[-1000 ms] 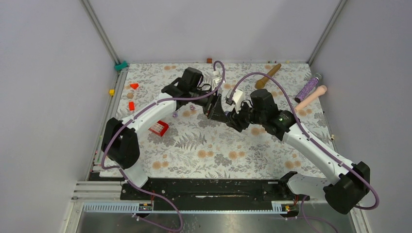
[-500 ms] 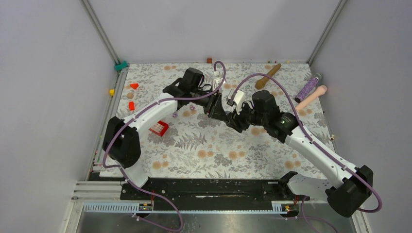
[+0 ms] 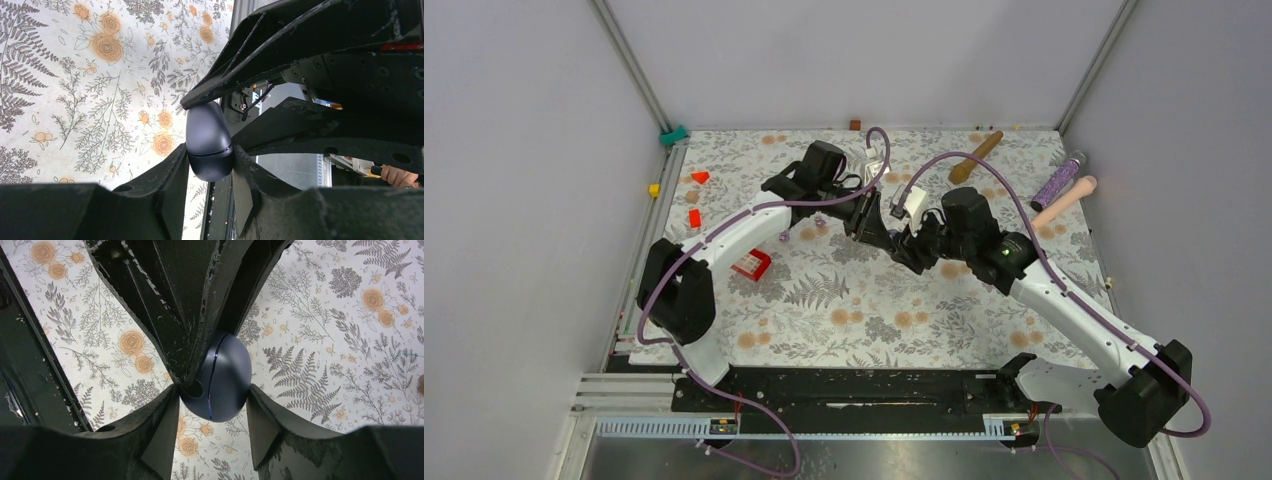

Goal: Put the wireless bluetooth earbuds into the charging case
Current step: Pick up the charging case at the center of the board.

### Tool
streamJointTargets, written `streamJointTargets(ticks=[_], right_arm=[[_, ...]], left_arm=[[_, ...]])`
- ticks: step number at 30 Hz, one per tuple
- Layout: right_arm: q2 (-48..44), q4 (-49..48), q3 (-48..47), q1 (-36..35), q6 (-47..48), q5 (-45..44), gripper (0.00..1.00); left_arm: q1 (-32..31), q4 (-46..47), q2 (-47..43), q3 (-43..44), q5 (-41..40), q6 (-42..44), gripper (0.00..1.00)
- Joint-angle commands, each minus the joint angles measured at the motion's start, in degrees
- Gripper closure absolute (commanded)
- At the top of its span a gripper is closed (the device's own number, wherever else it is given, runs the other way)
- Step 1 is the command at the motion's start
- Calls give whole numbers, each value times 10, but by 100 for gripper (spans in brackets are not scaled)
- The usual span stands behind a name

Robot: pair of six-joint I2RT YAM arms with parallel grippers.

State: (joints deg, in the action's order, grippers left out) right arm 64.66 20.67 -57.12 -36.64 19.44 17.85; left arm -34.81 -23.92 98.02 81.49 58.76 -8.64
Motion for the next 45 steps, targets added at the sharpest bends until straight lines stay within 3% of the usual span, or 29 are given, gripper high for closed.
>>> streamJointTargets(ticks=[1,3,7,10,11,18,22,25,29,36,45], right_arm=[[-11,-26,-10,-12,-10,15,67],[-11,-21,-14,-12,-8,19,58],[-20,3,-29,-12,4,31,19],[-43,23,-38,-11,21,47,2],[-53,26,-39,-11,23,53,1],[-101,58,-59,-8,8,165,1],[-93,43,-52,-7,-33,264,4],[-72,-1,-39,-7,-82,313,10],[-46,-33,-34,-7,-109,308,17],[-40,-132,24,-7,-176,316,21],[-29,-168,43,-7,-203,338,27]], left_arm=[[-2,10,7,19,12,13,94],[-2,1,4,23,22,23,97],[-1,-52,-11,40,31,78,98],[-1,-115,-32,53,25,160,99],[-1,-133,-42,55,22,184,100],[0,-304,-107,77,18,382,100],[0,-337,-155,54,29,439,100],[0,-311,-179,19,41,435,96],[0,-301,-178,10,35,429,96],[-12,-301,-164,12,47,428,96],[-30,-301,-148,11,47,425,96]])
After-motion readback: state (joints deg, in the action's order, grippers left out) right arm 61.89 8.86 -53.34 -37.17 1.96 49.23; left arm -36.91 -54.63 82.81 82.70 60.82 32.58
